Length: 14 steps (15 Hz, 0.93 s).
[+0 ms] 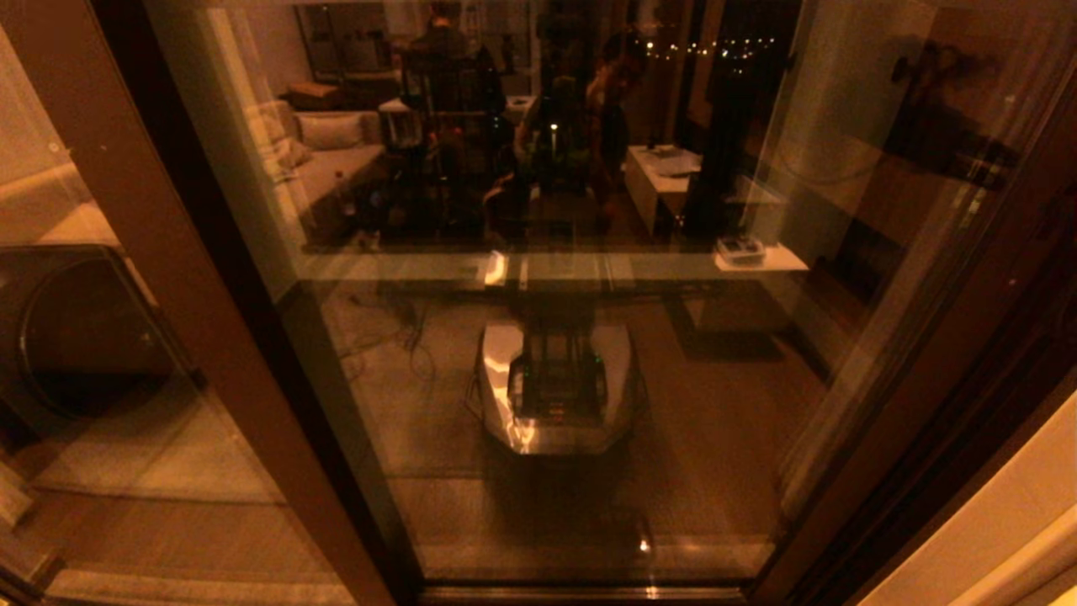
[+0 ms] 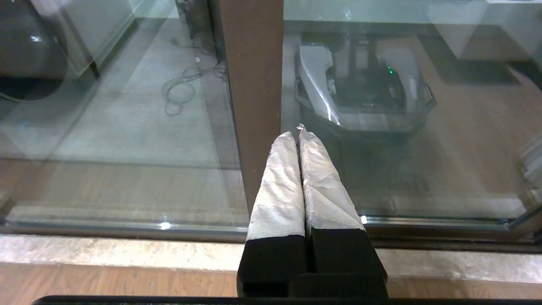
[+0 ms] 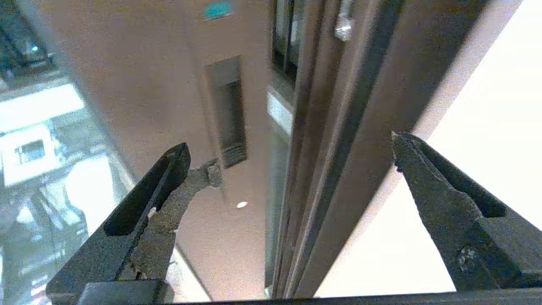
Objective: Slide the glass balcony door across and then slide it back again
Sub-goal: Close the slid door
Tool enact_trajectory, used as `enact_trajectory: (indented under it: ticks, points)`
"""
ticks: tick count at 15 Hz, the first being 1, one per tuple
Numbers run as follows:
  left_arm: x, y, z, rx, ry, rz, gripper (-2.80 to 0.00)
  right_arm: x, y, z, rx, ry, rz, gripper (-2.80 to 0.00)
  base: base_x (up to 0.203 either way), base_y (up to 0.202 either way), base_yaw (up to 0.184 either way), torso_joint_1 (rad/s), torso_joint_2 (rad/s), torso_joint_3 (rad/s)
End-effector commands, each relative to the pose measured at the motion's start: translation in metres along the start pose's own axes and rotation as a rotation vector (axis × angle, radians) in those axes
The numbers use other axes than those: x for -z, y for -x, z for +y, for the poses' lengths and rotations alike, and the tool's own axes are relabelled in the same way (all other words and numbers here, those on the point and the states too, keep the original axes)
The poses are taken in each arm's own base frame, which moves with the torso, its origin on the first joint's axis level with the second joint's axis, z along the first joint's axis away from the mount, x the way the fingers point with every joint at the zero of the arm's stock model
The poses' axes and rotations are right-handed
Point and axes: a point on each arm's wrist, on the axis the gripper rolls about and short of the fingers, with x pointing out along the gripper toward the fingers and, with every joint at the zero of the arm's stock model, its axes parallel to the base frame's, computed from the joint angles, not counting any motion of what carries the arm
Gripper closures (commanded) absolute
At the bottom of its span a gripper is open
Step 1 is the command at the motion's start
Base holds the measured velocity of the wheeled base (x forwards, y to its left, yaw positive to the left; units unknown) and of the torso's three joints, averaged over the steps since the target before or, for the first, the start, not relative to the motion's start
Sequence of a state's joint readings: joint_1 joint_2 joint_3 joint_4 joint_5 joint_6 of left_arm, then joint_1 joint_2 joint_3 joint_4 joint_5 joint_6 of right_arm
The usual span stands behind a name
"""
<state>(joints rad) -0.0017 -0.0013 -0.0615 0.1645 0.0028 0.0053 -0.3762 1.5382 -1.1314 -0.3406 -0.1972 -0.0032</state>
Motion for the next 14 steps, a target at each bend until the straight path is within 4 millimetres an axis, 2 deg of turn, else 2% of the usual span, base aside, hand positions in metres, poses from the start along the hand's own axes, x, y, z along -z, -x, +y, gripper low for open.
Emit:
enact_trajectory:
  ticks: [1, 3, 7, 14]
  points:
    - [0.0, 0.0, 0.0, 0.0, 0.001, 0.001, 0.0, -0.006, 0.014, -0.003, 0.002, -0.002, -0.022, 0.0, 0.0, 0.0, 0.0, 0.0, 0.0, 0.0]
    - [0.0, 0.0, 0.0, 0.0, 0.001, 0.001, 0.0, -0.007, 0.019, -0.004, 0.002, -0.001, -0.029, 0.0, 0.0, 0.0, 0.0, 0.0, 0.0, 0.0]
    - [0.0, 0.0, 0.0, 0.0, 0.001, 0.0, 0.0, -0.004, 0.017, -0.003, -0.001, 0.002, -0.019, 0.0, 0.0, 0.0, 0.0, 0.0, 0.0, 0.0]
    - [0.0, 0.0, 0.0, 0.0, 0.001, 0.001, 0.0, 0.008, -0.011, 0.004, -0.075, 0.009, 0.039, 0.0, 0.0, 0.0, 0.0, 0.0, 0.0, 0.0]
